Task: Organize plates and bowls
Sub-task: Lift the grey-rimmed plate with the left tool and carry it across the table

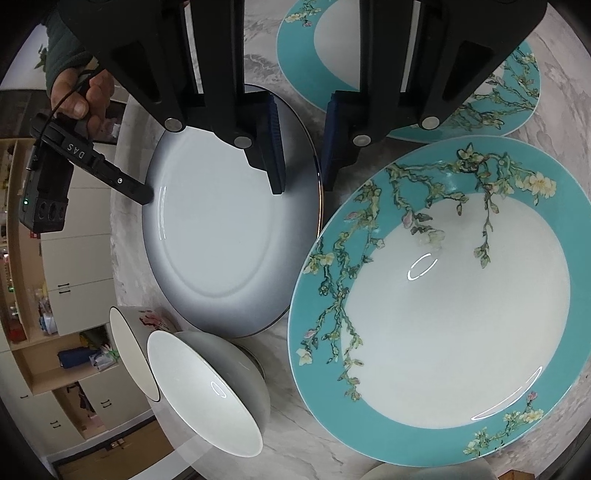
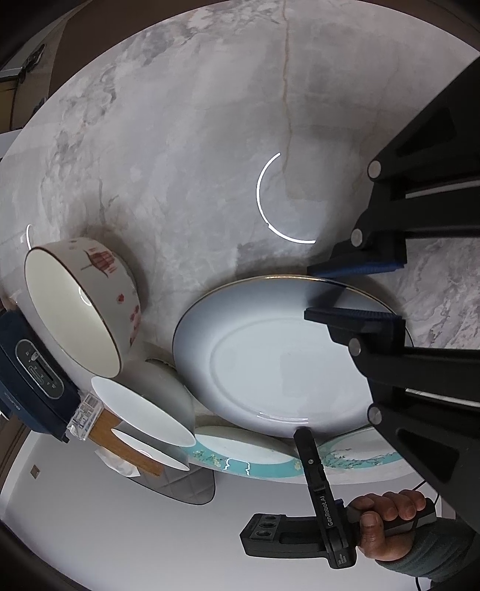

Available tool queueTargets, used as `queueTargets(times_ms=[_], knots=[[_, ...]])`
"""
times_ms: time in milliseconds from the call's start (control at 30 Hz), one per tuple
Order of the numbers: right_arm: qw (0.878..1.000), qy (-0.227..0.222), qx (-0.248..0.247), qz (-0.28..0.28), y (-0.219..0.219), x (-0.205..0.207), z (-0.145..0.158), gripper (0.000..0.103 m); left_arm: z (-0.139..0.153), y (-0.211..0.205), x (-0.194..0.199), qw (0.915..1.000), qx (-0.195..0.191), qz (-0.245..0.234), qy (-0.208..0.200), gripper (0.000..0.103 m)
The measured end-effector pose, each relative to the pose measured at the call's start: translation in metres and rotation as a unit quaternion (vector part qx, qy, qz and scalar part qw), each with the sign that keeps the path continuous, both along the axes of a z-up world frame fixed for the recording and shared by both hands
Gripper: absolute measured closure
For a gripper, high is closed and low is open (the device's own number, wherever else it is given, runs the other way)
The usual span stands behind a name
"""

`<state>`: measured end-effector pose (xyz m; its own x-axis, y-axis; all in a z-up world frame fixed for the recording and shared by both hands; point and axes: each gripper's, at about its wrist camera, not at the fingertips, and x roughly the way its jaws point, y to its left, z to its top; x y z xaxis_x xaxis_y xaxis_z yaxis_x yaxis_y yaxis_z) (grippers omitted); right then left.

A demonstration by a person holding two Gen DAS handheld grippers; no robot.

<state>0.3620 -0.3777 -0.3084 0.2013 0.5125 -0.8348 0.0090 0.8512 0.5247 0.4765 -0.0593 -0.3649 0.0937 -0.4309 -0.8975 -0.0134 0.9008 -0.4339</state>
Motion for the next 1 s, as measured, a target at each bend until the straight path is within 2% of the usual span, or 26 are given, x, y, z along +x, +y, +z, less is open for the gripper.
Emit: queueTargets(times_ms=[133,333,1000], knots=[[1.000,0.002,0.014,0.000,-0.005,-0.002,-0.002,0.087,0.000,0.006,0.000,0.9998,-0.021,0.001,-0.001,0.088],[0.999,0.003,0.045,-0.014,-0.015,-0.001,-0.001,0.088,0.004,0.011,-0.003,0.9996,-0.029,-0.003,-0.005,0.088],[0.999,-0.027,0.027,-0.007,-0.009,-0.011,0.010,0.088,0.020,0.002,-0.019,0.9993,-0.015,0.003,-0.035,0.089]])
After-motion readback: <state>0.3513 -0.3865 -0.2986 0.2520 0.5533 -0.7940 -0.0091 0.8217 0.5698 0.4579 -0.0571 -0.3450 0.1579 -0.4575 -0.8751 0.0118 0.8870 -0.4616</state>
